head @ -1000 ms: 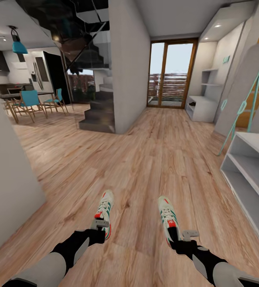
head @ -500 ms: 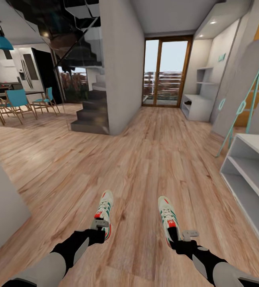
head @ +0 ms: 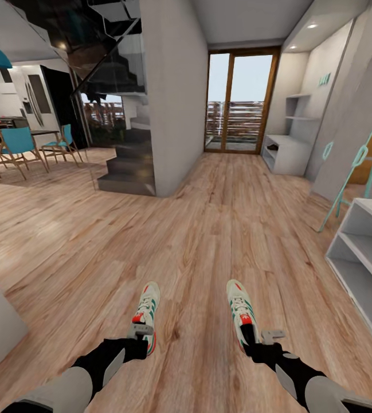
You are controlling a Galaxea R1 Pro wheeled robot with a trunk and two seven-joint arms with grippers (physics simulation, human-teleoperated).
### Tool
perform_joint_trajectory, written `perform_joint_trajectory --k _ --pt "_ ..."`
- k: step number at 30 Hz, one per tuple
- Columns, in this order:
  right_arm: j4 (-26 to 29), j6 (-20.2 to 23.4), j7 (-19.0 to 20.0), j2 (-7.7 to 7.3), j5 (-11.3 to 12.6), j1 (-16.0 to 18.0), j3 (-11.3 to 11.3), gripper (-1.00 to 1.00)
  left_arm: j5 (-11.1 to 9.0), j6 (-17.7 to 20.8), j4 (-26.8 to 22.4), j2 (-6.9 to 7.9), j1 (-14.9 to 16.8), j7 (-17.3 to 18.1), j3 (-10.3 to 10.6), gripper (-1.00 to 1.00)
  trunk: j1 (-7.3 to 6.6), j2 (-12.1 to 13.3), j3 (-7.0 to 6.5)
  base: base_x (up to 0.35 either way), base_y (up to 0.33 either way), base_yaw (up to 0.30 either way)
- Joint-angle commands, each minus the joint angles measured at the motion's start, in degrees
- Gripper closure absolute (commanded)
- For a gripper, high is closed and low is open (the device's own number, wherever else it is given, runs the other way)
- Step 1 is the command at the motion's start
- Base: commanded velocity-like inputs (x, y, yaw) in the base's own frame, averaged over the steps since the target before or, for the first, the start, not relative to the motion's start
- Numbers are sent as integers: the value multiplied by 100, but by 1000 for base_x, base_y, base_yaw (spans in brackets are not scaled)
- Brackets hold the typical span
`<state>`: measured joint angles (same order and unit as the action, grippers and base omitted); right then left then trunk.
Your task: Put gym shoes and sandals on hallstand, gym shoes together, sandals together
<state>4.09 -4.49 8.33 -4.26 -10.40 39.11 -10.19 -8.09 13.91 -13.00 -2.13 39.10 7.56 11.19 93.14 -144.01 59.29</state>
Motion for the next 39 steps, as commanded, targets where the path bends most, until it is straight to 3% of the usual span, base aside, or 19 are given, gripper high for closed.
perform_joint_trajectory --k 1,11,24,39 --pt "21 0 -9 6 6 1 -2 100 14 -4 0 0 1 9 -2 100 0 1 0 350 0 0" --pt "489 0 -7 29 20 1 -17 100 30 27 -82 10 1 16 -30 100 0 1 0 350 0 0" --pt "574 34 8 49 27 1 -5 100 28 41 -114 -1 1 25 4 100 0 1 0 350 0 0" --pt "464 59 6 166 13 1 -17 100 23 42 -199 -197 1 17 7 100 0 1 0 350 -22 0"
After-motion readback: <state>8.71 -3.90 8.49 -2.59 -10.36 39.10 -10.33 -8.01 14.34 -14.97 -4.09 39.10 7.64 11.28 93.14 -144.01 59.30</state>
